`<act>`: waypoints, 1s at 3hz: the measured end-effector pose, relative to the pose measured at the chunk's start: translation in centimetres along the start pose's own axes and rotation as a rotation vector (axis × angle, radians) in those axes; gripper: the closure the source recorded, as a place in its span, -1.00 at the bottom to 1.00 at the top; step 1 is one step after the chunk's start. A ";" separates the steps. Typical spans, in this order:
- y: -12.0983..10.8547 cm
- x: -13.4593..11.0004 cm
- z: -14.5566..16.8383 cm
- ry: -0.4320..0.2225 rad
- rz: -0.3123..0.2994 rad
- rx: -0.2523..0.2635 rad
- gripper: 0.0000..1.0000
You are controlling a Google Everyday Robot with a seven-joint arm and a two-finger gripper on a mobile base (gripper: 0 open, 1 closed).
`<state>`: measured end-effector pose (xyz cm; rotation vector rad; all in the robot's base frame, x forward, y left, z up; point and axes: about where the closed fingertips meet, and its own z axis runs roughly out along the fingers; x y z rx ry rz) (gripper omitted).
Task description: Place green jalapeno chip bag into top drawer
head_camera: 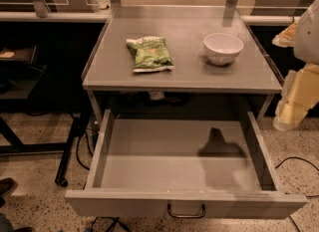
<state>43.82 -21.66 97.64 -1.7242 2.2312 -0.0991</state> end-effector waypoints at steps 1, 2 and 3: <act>0.0 0.0 0.0 0.000 0.000 0.000 -1.00; -1.3 -2.1 1.2 -0.021 0.068 0.018 -1.00; -3.9 -4.2 2.8 0.004 0.179 0.028 -1.00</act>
Offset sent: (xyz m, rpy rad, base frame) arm 0.0351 0.0411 -0.0115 0.0843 -0.0259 -0.1174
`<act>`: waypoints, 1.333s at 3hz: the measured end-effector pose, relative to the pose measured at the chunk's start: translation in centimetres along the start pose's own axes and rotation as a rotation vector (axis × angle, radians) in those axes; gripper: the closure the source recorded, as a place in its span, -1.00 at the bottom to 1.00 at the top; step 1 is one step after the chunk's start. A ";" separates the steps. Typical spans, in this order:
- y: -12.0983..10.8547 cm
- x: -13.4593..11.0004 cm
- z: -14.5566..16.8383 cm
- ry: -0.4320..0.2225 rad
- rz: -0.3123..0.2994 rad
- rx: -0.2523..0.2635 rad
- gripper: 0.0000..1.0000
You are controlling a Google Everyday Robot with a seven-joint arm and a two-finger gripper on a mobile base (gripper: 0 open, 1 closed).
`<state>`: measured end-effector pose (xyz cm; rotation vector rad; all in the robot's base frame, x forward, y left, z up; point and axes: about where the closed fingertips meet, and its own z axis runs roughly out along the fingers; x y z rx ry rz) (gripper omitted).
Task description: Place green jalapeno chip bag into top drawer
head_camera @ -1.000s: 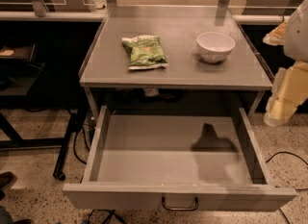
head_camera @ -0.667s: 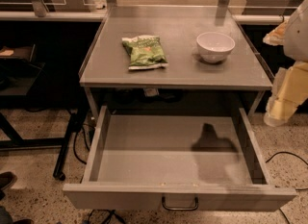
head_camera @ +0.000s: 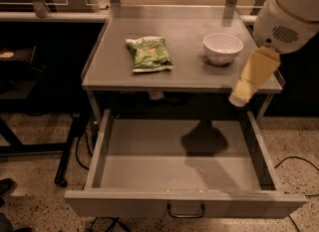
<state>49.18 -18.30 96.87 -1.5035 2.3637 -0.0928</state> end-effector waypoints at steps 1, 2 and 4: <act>-1.9 -2.5 0.9 -0.005 0.050 -0.003 -1.00; -2.1 -3.0 0.8 -0.013 0.056 -0.001 -1.00; -3.5 -7.3 4.1 -0.032 0.161 -0.003 -1.00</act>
Offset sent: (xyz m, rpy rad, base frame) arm 0.0245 0.0126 0.0017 0.0181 0.0064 -0.0392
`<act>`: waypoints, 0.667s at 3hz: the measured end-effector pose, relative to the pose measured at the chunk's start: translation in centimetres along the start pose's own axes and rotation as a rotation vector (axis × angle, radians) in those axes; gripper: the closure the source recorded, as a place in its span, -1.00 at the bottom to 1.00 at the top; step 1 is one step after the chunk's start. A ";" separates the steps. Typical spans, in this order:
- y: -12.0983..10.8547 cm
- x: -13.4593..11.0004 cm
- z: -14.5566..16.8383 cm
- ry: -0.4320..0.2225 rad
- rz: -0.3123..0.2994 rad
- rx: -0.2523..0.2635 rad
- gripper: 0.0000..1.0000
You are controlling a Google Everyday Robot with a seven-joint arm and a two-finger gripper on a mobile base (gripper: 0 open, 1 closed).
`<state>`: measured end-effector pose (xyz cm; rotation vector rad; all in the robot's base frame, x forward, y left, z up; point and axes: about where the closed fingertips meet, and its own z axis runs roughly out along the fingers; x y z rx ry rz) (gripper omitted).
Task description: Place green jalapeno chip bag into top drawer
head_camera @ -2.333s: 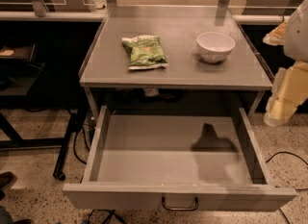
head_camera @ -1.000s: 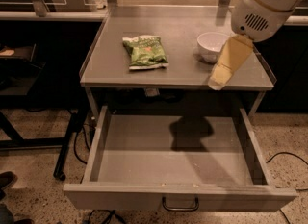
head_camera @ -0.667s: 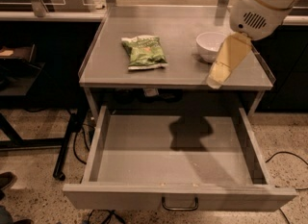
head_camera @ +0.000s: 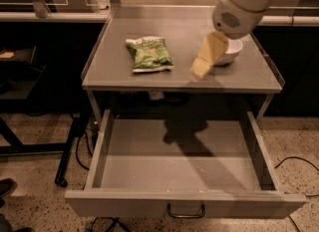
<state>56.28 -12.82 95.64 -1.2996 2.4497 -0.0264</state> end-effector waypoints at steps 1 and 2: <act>-1.3 -4.7 1.3 -0.018 0.073 0.011 -1.00; -1.3 -4.7 1.3 -0.019 0.073 0.011 -1.00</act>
Offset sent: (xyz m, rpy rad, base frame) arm 0.0314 0.0239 0.0018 0.0211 -0.0033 -0.0564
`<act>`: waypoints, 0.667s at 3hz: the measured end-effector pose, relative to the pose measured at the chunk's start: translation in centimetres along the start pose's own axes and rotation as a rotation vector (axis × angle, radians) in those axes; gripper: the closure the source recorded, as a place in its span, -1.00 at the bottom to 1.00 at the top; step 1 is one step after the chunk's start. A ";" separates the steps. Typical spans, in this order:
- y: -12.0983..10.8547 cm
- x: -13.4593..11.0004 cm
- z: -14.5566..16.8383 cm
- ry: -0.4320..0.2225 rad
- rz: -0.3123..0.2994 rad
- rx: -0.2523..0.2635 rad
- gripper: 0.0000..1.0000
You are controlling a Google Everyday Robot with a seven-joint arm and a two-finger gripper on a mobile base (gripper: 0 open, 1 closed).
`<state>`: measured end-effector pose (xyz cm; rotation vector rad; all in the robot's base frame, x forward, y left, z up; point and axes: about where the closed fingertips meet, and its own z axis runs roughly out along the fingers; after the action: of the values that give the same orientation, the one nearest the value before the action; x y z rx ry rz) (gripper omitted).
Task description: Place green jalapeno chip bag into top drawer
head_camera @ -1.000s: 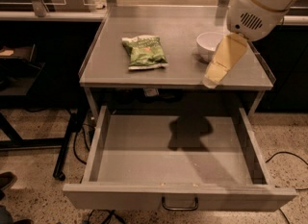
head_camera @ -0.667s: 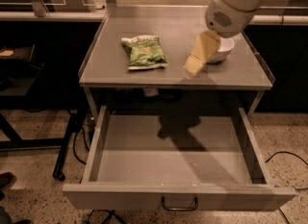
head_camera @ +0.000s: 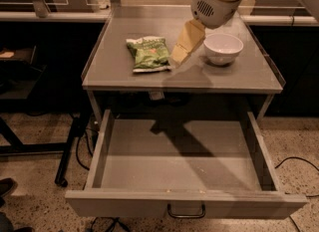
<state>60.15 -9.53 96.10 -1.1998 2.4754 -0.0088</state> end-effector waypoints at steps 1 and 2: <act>0.5 -1.5 0.6 -0.025 0.006 -0.003 -1.00; 0.4 -4.3 2.6 -0.021 0.022 0.015 -1.00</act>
Offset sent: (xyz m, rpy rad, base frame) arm 0.0655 0.0763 -0.0229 -0.0055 -0.0319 -0.0517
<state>63.19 -5.57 95.05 -1.1609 2.4662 -0.0090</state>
